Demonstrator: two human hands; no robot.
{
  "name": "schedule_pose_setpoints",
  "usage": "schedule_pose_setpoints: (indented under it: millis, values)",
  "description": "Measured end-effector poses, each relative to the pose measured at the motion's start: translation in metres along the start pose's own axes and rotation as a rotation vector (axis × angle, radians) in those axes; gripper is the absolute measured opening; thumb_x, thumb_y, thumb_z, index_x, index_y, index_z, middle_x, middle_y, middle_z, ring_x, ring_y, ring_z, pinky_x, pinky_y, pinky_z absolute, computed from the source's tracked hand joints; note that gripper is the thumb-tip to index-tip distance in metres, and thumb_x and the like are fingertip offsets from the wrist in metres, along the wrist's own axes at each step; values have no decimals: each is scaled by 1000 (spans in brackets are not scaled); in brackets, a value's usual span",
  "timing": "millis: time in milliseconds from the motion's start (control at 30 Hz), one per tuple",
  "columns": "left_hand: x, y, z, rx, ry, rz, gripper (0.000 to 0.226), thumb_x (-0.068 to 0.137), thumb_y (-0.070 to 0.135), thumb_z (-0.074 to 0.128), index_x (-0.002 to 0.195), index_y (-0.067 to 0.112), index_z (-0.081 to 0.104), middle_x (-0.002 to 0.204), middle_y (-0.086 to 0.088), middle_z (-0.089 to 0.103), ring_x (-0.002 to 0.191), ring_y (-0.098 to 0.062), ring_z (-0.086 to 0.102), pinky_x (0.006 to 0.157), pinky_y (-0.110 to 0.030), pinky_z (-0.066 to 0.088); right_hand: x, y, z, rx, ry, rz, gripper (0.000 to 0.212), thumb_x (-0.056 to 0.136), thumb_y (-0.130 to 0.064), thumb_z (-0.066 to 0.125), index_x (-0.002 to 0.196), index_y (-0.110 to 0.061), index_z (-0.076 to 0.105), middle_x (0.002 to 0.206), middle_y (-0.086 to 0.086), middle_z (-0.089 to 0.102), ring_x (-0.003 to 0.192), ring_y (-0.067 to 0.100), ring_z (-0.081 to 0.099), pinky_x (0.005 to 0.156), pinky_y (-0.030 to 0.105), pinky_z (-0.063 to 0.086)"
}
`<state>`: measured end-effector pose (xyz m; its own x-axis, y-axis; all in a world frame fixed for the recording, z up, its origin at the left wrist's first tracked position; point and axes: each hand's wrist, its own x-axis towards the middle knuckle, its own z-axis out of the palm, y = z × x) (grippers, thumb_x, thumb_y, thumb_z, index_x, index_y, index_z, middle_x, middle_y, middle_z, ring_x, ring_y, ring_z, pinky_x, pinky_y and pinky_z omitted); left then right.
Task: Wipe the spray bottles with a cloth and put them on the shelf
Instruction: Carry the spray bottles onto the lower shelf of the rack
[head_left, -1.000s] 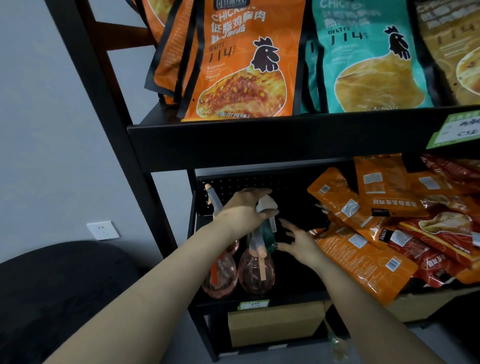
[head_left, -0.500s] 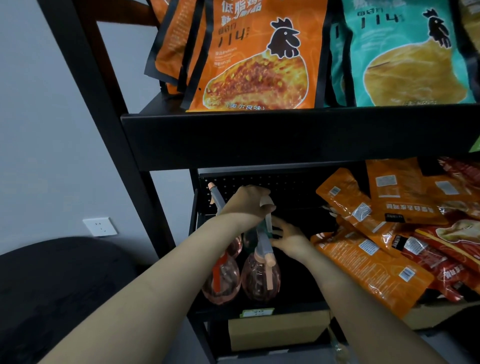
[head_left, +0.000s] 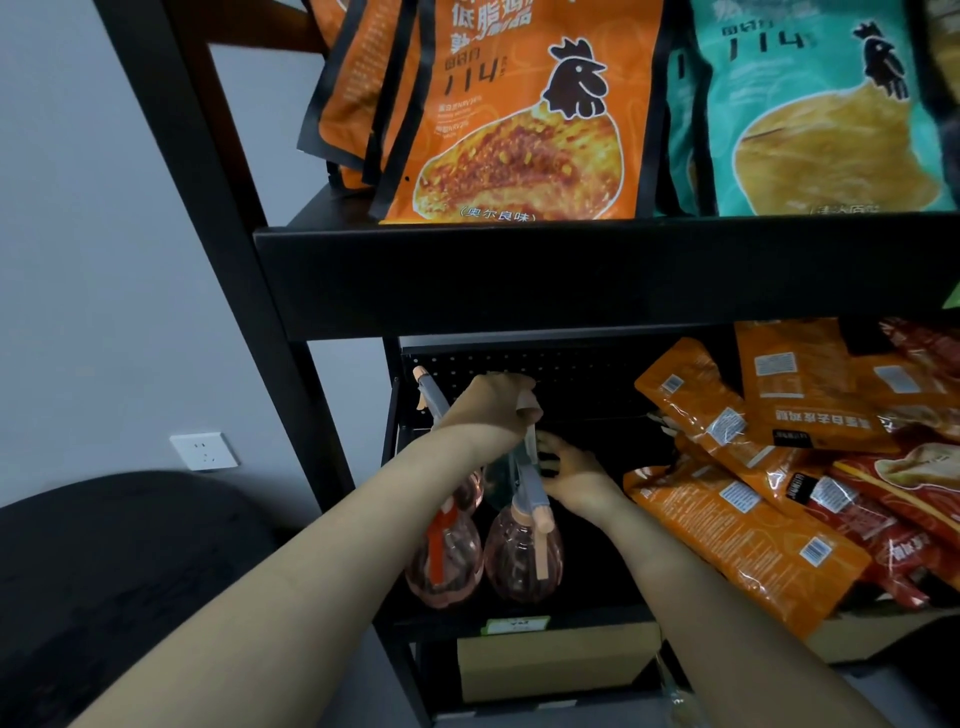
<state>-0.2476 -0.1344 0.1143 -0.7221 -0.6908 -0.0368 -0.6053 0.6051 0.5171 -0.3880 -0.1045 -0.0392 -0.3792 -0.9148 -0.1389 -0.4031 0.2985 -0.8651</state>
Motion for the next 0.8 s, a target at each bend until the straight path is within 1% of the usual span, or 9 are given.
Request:
schedule_pose_setpoints:
  millis: [33,100,233,367,433,500,600,700,800]
  values:
    - [-2,-1,0,5,2,1,41,97,22,46,137,12,41,129,-13,54,77,-14,58,66,-16,45,-2,-1,-1,-10,-16,1,72,79,-8,73,141,-20,37,137,0,50,117,16,53,98,36,47]
    - [-6,-4,2,11,12,-7,47,97,29,46,141,17,36,131,-13,52,99,-23,59,80,-27,48,-5,-6,-7,-41,-50,-4,74,80,-9,72,142,-21,34,139,0,47,120,17,50,99,36,46]
    - [-19,-8,1,-16,47,-41,50,97,30,45,144,19,31,145,-6,39,126,-23,45,93,-26,39,-13,-33,-31,-118,68,-47,64,87,-7,62,142,-22,34,141,2,45,124,18,47,100,30,40]
    - [-34,-13,-1,-77,94,-48,51,96,31,46,144,21,31,151,-2,31,127,-21,45,90,-19,35,-26,-81,-54,-192,195,-260,48,92,-12,56,138,-15,42,135,4,52,122,16,50,94,21,35]
    - [-40,-15,-2,-57,93,-52,54,96,34,46,145,21,29,152,-2,28,130,-24,42,99,-25,36,-31,-104,-57,-208,196,-369,45,93,-13,55,136,-13,44,132,4,54,121,16,51,97,21,36]
    - [-47,-18,-2,-20,88,-62,56,95,37,47,145,19,29,151,-6,31,130,-27,42,103,-33,39,-34,-124,-54,-233,148,-438,42,92,-14,56,133,-13,48,129,2,57,120,14,52,98,22,37]
    - [-57,-19,-2,31,102,-52,49,95,38,47,135,11,40,146,-8,38,131,-25,39,102,-33,37,-32,-144,-42,-305,28,-455,35,91,-18,58,125,-14,56,125,1,60,116,12,54,98,24,39]
    - [-70,-18,-2,21,110,-46,57,94,37,49,142,11,33,147,-10,35,129,-31,40,106,-39,36,-27,-156,-29,-410,-73,-427,33,90,-22,60,122,-14,59,122,3,62,112,14,56,97,27,43]
    - [-85,-20,2,-13,106,-57,61,94,37,50,145,14,27,149,-9,30,133,-29,35,109,-35,32,-21,-166,-15,-544,-138,-397,33,88,-26,62,117,-12,63,117,6,64,105,18,59,95,36,47]
